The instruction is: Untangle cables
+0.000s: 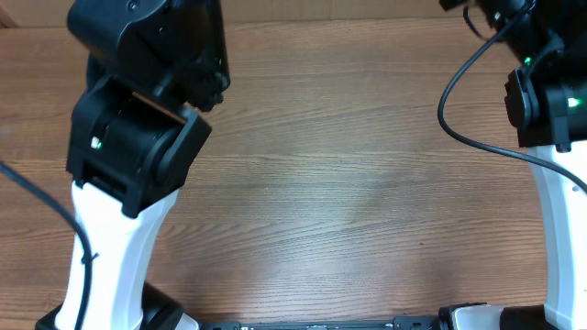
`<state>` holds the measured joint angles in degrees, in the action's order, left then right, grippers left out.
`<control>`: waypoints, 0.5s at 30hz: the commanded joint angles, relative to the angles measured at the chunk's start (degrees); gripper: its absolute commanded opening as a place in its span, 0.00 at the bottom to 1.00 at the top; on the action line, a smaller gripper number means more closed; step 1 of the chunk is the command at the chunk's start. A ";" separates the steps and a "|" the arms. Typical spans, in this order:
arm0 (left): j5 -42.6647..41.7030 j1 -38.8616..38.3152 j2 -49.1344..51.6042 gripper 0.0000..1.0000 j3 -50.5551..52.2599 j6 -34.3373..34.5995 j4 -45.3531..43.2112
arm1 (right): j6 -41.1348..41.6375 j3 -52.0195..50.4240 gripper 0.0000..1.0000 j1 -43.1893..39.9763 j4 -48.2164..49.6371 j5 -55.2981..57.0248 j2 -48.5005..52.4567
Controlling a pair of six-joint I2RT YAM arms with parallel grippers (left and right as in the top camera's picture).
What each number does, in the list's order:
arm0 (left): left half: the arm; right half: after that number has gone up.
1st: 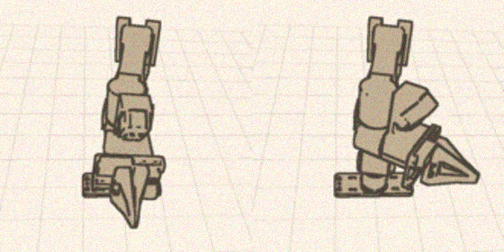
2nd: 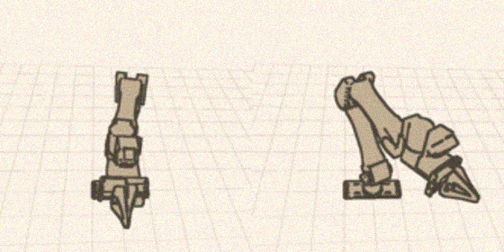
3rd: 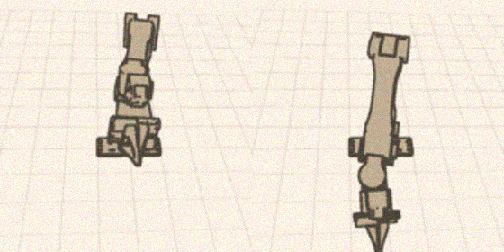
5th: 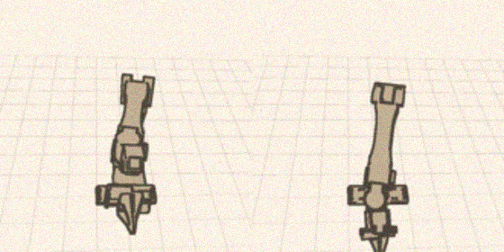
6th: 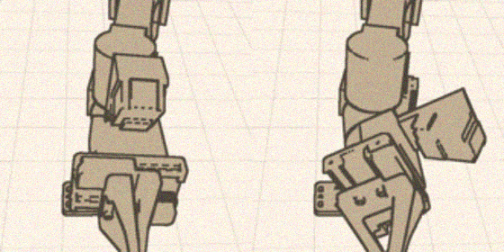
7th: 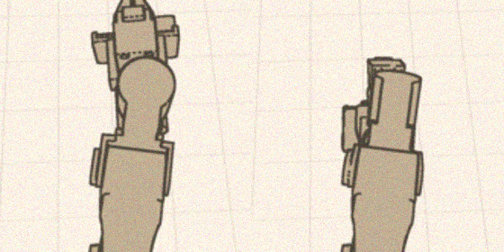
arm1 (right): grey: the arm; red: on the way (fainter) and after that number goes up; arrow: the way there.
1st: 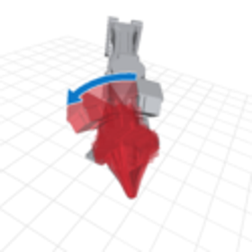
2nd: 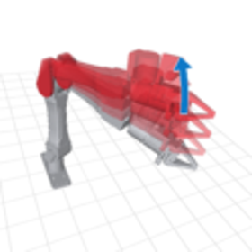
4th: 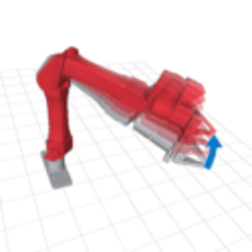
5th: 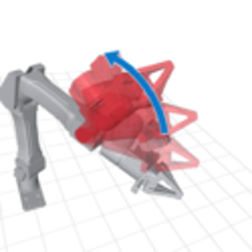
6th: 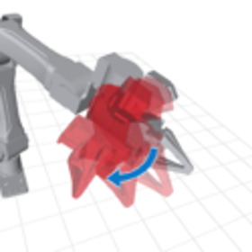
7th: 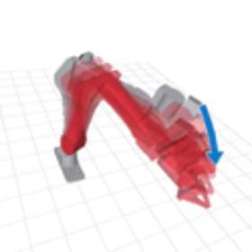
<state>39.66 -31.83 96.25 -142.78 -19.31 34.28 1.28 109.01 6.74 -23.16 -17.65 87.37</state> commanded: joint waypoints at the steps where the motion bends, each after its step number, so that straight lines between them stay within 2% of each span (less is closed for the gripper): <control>1: 4.02 0.39 -6.45 1.00 3.04 -3.39 0.66 | -6.14 0.59 1.00 -0.22 -8.41 5.81 -0.72; 3: 4.02 1.05 -10.05 1.00 6.19 -3.37 1.09 | -7.19 -2.47 1.00 -0.04 -9.68 6.75 -3.23; 5: 4.28 2.38 -14.38 1.00 10.82 -3.17 1.11 | -4.11 -6.80 1.00 -0.17 -9.53 6.23 -7.08; 8: 4.07 5.16 -21.66 1.00 19.58 0.17 1.03 | -4.39 -15.04 1.00 -0.24 -6.88 5.44 -14.05; 11: 1.57 7.26 -28.55 1.00 29.03 3.17 0.98 | -4.33 -25.14 1.00 -1.36 -2.01 5.38 -22.40; 15: -0.15 7.78 -37.73 1.00 40.83 6.19 -1.07 | -4.26 -41.33 1.00 -5.29 9.29 5.38 -36.89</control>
<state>41.60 -24.56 62.43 -108.99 -17.17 33.87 -2.85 75.70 4.21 -17.87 -12.86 58.96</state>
